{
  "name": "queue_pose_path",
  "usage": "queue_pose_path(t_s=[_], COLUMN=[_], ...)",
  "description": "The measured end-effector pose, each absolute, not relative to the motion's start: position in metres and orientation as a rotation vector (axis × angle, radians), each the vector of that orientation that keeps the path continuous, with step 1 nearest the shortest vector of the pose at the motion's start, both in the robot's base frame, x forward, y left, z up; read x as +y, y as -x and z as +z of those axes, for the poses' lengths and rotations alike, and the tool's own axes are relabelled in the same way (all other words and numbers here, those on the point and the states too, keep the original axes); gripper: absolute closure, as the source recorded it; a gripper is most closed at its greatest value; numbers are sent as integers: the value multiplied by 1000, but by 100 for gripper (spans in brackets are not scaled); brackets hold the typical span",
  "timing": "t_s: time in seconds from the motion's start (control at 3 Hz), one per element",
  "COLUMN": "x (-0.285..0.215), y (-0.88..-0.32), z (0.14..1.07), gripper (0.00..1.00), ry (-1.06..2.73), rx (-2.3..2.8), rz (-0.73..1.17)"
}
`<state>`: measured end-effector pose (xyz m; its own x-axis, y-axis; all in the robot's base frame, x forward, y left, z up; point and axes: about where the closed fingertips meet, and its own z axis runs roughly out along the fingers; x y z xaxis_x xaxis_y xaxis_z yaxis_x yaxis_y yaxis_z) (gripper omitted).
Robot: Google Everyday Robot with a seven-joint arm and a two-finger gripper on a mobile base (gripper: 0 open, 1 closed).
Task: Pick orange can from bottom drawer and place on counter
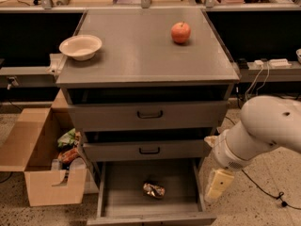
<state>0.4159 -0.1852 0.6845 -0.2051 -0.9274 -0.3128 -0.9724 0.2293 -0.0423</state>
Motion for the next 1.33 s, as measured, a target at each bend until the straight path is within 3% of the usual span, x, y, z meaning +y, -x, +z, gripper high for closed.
queue_pose_path(t_s=[1.33], x=[-147], y=[-438], z=[501], gripper=[0], ry=[1661], rx=[2113], rz=[655])
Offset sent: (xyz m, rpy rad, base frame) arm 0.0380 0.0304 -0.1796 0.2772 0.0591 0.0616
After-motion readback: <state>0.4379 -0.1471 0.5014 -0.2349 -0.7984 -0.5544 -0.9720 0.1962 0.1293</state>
